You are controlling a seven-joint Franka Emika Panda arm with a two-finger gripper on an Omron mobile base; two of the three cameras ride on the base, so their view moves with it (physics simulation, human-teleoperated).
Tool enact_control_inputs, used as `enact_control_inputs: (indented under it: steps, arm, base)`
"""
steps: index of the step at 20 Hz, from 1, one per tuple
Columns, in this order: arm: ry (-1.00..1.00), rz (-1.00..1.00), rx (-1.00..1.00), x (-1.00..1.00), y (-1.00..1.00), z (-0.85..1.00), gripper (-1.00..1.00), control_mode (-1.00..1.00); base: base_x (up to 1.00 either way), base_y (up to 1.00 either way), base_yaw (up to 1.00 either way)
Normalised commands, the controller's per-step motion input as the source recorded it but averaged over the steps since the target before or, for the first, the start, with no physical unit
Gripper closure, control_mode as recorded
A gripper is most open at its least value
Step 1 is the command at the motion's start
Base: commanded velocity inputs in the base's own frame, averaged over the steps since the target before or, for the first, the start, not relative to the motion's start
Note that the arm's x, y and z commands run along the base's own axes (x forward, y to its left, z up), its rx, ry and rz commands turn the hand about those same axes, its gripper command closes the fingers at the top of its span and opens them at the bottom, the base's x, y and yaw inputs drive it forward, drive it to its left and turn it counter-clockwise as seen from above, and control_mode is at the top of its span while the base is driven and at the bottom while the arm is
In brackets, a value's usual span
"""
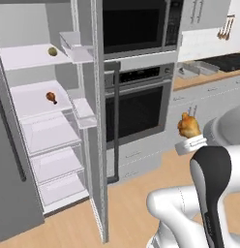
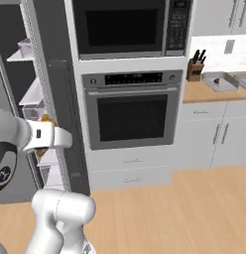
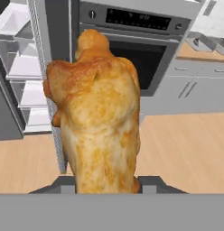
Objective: Place one potato and one chicken drumstick in each tupperware on the nearby counter, to pack two identical lunches.
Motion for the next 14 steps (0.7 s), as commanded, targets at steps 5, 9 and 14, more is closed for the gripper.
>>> enact_control_inputs:
  steps: [5, 9, 14]
  arm:
    - [0.00, 0.00, 0.00, 0.00, 0.00, 0.00, 1.00, 1.00]
    - [0.00, 0.00, 0.00, 0.00, 0.00, 0.00, 1.00, 1.00]
    - [0.00, 0.00, 0.00, 0.00, 0.00, 0.00, 1.00, 1.00]
  base:
    - [0.59, -1.00, -0.20]
    - [0.98, -0.98, -0.02]
    - [1.00, -0.98, 0.09]
